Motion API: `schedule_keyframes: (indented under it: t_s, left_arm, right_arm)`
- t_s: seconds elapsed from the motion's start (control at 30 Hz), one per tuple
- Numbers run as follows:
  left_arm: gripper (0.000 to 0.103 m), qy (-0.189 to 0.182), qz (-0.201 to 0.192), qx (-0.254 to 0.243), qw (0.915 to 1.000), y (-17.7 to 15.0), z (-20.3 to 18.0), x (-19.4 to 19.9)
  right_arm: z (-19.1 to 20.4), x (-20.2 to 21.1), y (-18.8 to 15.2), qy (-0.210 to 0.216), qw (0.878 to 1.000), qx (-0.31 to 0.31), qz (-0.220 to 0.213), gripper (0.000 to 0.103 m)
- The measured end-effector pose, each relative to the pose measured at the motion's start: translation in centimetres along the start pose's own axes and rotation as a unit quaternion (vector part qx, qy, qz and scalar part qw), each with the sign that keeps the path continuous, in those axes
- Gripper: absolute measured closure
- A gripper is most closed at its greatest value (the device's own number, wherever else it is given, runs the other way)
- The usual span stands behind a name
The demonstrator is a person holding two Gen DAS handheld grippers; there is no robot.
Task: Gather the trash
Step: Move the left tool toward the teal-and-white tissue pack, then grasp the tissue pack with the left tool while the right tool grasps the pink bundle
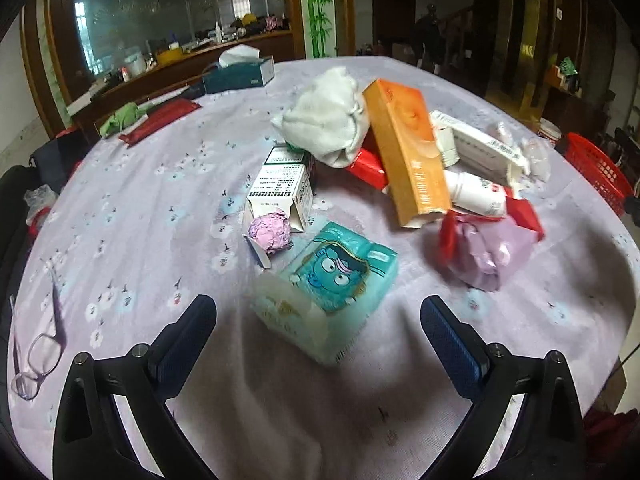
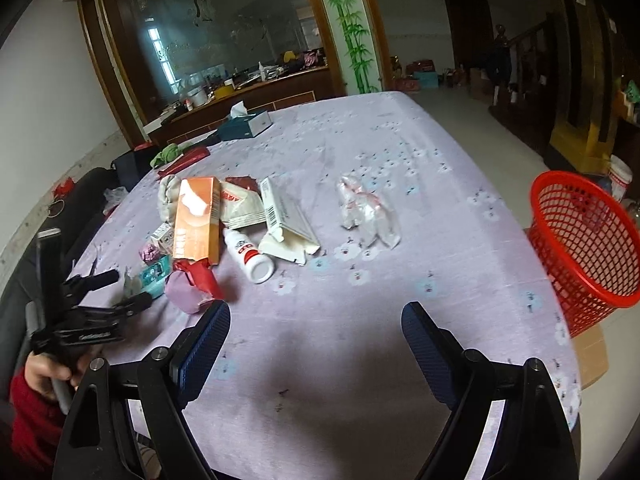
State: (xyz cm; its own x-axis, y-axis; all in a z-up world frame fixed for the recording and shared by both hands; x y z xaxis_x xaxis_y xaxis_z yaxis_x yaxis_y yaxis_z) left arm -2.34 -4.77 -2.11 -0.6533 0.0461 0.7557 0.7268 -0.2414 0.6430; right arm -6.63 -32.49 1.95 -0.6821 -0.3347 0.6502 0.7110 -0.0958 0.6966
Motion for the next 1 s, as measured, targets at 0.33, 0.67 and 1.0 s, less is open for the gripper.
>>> schedule_keyframes:
  t_s: [0.33, 0.67, 1.0]
  left_arm:
    - [0.044, -0.003, 0.028, 0.004, 0.9996, 0.2, -0.4, -1.6]
    - [0.051, -0.036, -0.003, 0.057, 0.9977, -1.3, 0.4, 1.4]
    - [0.051, -0.032, -0.036, 0.065, 0.9967, -1.7, 0.9, 3.6]
  right_arm:
    - [4.1, -3.0, 0.2, 0.080, 0.996, 0.014, 0.035, 0.012]
    - [9.1, -9.6, 0.5, 0.115, 0.989, 0.047, 0.081, 0.019]
    - [9.5, -11.7, -0.6, 0.103, 0.987, 0.052, 0.111, 0.080]
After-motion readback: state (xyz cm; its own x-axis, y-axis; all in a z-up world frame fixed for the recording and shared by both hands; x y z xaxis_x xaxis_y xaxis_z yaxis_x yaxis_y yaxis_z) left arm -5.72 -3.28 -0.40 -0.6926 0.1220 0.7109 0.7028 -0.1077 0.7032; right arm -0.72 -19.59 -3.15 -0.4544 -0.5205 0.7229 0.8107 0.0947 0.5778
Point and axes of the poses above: each gripper's, at about its wrist camera, not at the fingertips, and x roughly against the way its jaws point, z to its left, y to its top, the point moved 6 cm from there along -x, roughly the way its jaws point, and after that the axes turned 6 degrees about y, right-handed, at the moved point
